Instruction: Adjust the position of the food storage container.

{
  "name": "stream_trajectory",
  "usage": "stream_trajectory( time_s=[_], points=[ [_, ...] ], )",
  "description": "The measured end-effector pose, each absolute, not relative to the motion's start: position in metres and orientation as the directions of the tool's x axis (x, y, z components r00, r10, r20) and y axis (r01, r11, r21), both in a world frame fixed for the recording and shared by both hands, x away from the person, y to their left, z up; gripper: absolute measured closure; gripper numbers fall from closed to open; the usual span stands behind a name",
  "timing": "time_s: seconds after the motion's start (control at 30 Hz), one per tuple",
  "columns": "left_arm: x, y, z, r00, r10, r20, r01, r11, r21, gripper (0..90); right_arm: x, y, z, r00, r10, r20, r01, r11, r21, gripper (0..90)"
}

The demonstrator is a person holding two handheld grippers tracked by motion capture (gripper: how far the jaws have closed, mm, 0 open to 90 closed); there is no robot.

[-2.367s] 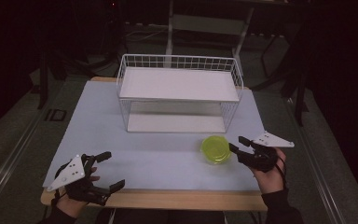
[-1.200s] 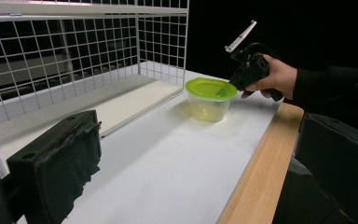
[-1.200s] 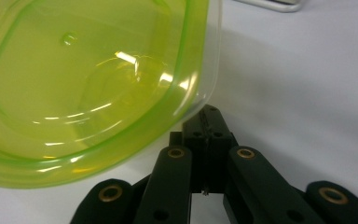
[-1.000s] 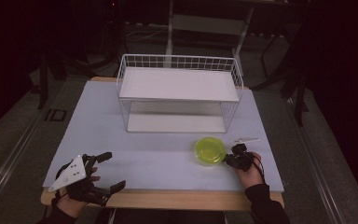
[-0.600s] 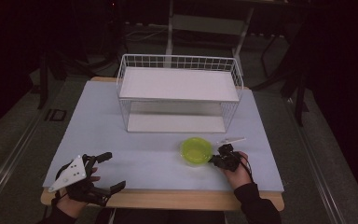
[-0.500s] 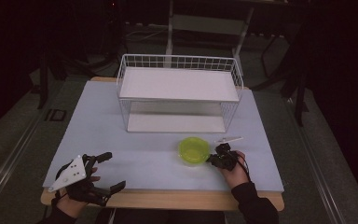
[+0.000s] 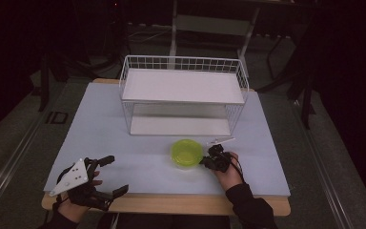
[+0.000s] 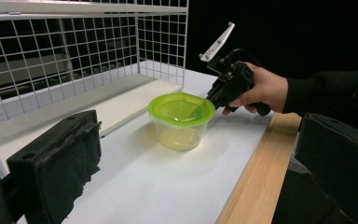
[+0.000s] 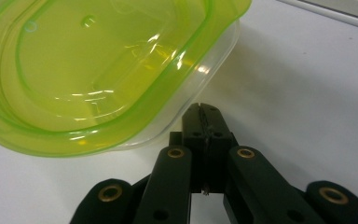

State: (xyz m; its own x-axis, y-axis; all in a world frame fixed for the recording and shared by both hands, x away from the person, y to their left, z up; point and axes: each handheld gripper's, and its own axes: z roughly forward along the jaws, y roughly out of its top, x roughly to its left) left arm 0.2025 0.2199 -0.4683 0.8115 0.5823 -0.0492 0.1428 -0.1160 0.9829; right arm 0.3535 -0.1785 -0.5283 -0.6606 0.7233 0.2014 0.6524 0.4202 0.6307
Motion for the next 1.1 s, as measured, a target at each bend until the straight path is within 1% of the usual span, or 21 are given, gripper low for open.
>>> stream_trajectory(
  time_s=[0.47, 0.73, 0.93, 1.0, 1.03, 1.1],
  points=[
    [0.203, 0.220, -0.469, 0.813, 0.580, -0.052, 0.145, -0.114, 0.983, 1.1, 0.354, -0.146, -0.530, -0.695, 0.686, 0.215, 0.636, 0.448, 0.628, 89.1],
    [0.203, 0.220, -0.468, 0.815, 0.578, -0.053, 0.145, -0.114, 0.983, 1.1, 0.355, -0.136, -0.530, -0.707, 0.677, 0.207, 0.624, 0.459, 0.632, 88.3],
    [0.203, 0.220, -0.469, 0.816, 0.576, -0.052, 0.145, -0.118, 0.982, 1.1, 0.349, -0.141, -0.522, -0.720, 0.678, 0.151, 0.594, 0.487, 0.640, 84.7],
    [0.203, 0.220, -0.469, 0.817, 0.575, -0.054, 0.148, -0.118, 0.982, 1.1, 0.342, -0.149, -0.513, -0.717, 0.686, 0.122, 0.578, 0.489, 0.653, 81.1],
    [0.203, 0.220, -0.469, 0.817, 0.574, -0.056, 0.150, -0.117, 0.982, 1.1, 0.342, -0.149, -0.513, -0.717, 0.686, 0.122, 0.578, 0.489, 0.653, 81.1],
    [0.203, 0.219, -0.469, 0.819, 0.571, -0.055, 0.147, -0.117, 0.982, 1.1, 0.339, -0.157, -0.508, -0.713, 0.692, 0.112, 0.570, 0.480, 0.667, 76.6]
  ],
)
